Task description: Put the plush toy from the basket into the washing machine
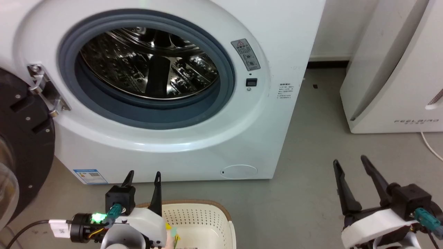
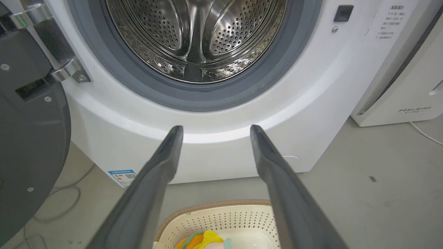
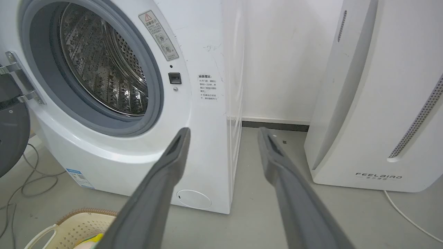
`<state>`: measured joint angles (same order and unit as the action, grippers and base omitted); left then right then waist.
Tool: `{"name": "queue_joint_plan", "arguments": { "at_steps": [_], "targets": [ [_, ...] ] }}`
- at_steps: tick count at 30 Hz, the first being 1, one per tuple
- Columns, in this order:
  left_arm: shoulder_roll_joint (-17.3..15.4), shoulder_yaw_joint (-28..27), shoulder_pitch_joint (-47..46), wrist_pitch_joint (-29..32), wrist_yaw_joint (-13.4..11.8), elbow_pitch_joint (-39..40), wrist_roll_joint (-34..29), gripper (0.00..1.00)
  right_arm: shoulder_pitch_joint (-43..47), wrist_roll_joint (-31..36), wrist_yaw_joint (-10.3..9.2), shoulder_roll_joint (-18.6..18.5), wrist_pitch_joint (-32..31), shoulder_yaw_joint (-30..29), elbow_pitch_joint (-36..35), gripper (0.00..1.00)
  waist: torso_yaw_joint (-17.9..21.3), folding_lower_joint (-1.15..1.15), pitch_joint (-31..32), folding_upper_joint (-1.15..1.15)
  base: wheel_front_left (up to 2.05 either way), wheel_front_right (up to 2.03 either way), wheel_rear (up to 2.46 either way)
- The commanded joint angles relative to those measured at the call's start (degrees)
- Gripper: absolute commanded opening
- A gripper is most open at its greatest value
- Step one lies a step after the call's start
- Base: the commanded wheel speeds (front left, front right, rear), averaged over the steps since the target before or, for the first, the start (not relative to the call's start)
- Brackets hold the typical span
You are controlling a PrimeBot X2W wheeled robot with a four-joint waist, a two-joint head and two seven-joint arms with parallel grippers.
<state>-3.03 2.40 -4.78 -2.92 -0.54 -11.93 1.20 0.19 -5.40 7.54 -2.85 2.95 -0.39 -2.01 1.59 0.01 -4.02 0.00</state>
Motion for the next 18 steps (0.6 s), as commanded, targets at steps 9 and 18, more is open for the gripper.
{"name": "queue_joint_plan", "arguments": {
  "at_steps": [9,18],
  "targets": [
    [-1.08,0.76,-5.52,-1.32,0.21,-9.23,0.97,1.00,-3.22,-2.62,-0.02,-0.01,1.64,-0.23,-1.57,1.00,1.53,-0.01,-5.10,0.00,0.00,0.00,0.00],
    [-2.41,1.37,-9.63,-0.22,-0.49,-15.56,1.76,1.00,-5.87,-4.37,-0.02,-0.01,2.71,-0.72,-3.00,1.00,2.49,-0.01,-10.91,0.00,0.00,0.00,0.00]
  ]
}}
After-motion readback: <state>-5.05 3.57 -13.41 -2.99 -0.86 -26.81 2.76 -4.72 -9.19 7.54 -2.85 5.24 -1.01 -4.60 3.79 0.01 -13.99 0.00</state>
